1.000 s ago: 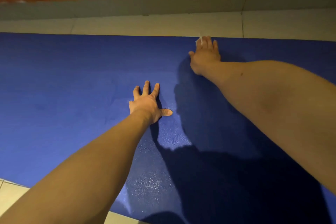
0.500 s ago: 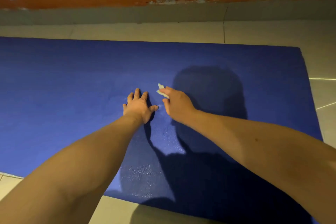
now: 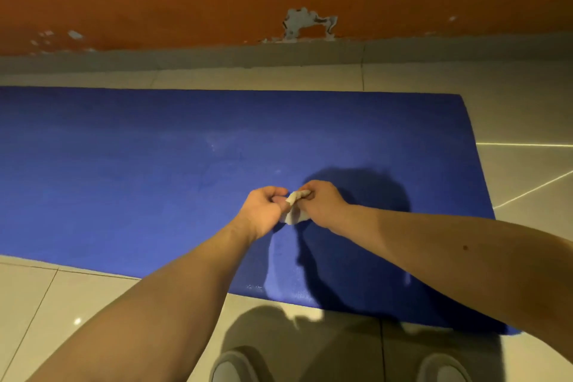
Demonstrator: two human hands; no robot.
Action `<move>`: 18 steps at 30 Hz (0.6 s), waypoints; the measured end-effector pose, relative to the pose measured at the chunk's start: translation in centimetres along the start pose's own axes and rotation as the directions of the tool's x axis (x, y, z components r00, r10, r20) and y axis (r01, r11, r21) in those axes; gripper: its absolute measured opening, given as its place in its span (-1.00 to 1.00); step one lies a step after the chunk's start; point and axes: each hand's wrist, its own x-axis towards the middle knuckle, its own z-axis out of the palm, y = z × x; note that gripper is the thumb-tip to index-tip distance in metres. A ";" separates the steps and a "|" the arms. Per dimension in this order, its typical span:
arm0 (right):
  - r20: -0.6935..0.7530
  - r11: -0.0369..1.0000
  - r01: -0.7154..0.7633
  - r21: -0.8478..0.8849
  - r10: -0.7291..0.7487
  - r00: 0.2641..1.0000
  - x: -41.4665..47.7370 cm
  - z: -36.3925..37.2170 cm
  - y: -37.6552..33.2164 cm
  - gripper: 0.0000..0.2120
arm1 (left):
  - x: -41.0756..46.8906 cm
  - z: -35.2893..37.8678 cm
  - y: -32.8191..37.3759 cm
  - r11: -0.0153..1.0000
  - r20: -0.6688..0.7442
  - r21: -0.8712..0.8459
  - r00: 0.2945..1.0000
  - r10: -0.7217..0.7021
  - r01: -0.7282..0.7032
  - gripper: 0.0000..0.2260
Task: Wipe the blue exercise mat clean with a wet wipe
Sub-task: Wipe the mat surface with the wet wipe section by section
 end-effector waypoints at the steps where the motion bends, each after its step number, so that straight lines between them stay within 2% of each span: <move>1: -0.008 1.000 0.002 0.002 -0.002 1.000 -1.1 0.0 -0.2 -0.94 | -1.1 0.1 0.1 1.000 -0.016 -0.007 1.000 0.011 -0.011 -0.79; 3: -0.032 0.999 -0.028 -0.018 0.028 0.999 -3.3 0.2 -0.6 -0.98 | -3.3 0.2 0.1 0.998 -0.038 0.009 0.997 0.065 -0.065 -0.91; 4: -0.054 0.997 -0.058 -0.052 0.056 0.997 -4.3 0.3 -0.8 -0.90 | -4.3 0.1 0.1 0.995 -0.042 0.027 0.994 0.100 -0.099 -0.95; 6: -0.127 0.983 -0.131 -0.127 0.115 0.985 -5.9 0.3 -1.8 -0.76 | -6.0 -0.2 0.2 0.990 -0.052 0.051 0.989 0.137 -0.134 -0.90; 8: -0.160 0.958 -0.214 -0.190 0.185 0.970 -7.6 0.1 -3.0 -0.80 | -7.3 -0.7 0.4 0.989 -0.049 0.068 0.990 0.134 -0.130 -0.87; 10: -0.116 0.961 -0.272 -0.041 0.266 0.957 -9.2 -0.1 -4.3 -0.89 | -8.6 -1.1 1.1 0.986 -0.048 0.083 0.987 0.151 -0.146 -0.86; 13: 0.011 0.867 -0.345 0.359 0.366 0.931 -12.0 -0.2 -6.5 -0.80 | -10.2 -2.0 2.3 0.976 -0.050 0.086 0.978 0.205 -0.200 -0.87; 16: 0.117 0.789 -0.338 0.514 0.327 0.938 -14.8 -0.8 -8.4 -0.75 | -11.7 -3.2 3.6 0.961 -0.033 0.079 0.962 0.269 -0.266 -0.90; 18: 0.116 0.747 -0.318 0.584 0.311 0.943 -15.9 -1.2 -9.6 -0.78 | -13.1 -4.1 4.5 0.947 -0.006 0.082 0.950 0.313 -0.312 -0.94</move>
